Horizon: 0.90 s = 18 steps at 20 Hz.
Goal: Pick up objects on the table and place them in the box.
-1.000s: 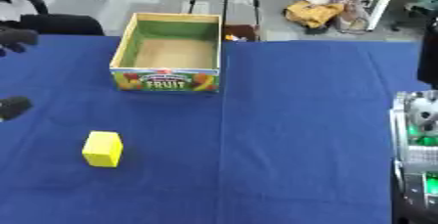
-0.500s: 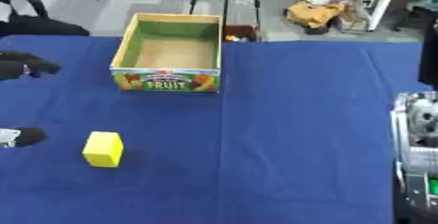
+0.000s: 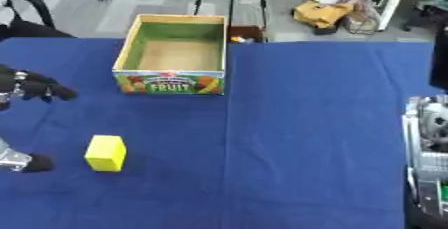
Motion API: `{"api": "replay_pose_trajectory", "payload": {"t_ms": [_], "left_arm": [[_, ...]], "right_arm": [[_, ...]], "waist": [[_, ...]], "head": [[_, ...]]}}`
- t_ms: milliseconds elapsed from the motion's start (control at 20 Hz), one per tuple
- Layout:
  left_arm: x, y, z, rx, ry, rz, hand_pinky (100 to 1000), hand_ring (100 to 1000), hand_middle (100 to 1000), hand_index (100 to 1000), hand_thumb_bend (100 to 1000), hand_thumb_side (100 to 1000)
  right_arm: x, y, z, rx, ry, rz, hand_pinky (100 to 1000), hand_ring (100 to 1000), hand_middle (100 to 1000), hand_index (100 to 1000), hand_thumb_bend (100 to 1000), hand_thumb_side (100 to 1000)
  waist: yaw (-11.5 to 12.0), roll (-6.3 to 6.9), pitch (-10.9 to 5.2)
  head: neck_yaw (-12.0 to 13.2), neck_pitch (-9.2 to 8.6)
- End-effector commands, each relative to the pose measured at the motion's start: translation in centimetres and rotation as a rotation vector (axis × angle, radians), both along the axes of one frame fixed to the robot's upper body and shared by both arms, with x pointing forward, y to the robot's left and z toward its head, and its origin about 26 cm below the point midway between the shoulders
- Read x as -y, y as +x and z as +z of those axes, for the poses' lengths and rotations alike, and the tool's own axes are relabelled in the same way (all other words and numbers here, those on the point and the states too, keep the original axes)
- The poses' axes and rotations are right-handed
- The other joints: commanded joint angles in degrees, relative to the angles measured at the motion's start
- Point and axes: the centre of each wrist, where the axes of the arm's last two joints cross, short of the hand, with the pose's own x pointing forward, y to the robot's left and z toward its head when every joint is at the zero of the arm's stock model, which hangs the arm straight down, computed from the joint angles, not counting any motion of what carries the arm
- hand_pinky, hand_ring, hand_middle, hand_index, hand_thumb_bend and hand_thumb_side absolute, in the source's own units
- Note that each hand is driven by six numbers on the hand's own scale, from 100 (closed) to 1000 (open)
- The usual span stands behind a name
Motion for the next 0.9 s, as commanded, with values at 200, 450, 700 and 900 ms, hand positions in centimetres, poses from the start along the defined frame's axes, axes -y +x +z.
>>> {"api": "replay_pose_trajectory", "payload": {"t_ms": [200, 450, 700, 900], "left_arm": [[1.0, 0.0, 0.1, -0.037, 0.001, 0.035, 740, 819, 877, 1000, 575, 753], [1.3, 1.3, -0.4, -0.069, -0.017, 0.066, 737, 843, 907, 1000, 630, 747], [1.4, 2.8, -0.7, -0.069, -0.015, 0.092, 732, 852, 917, 1000, 649, 735], [1.3, 4.1, -1.2, -0.048, 0.036, 0.108, 732, 864, 917, 1000, 651, 727]], "right_arm": [[0.0, -0.4, 0.6, 0.024, -0.014, 0.010, 724, 823, 653, 849, 100, 965], [0.0, -0.4, 0.5, 0.021, -0.013, 0.016, 724, 822, 651, 849, 100, 962], [-0.1, -0.3, 0.5, 0.019, -0.012, 0.019, 723, 822, 649, 849, 100, 961], [-0.1, -0.3, 0.6, 0.019, -0.011, 0.021, 722, 822, 647, 849, 100, 960]], "waist": [[-0.3, 0.49, -0.94], [-0.6, 0.61, -0.93], [-0.9, 0.57, -0.76], [-1.0, 0.51, -0.42]], "head": [[0.6, 0.08], [0.7, 0.12], [1.1, -0.01], [1.3, -0.23]]}}
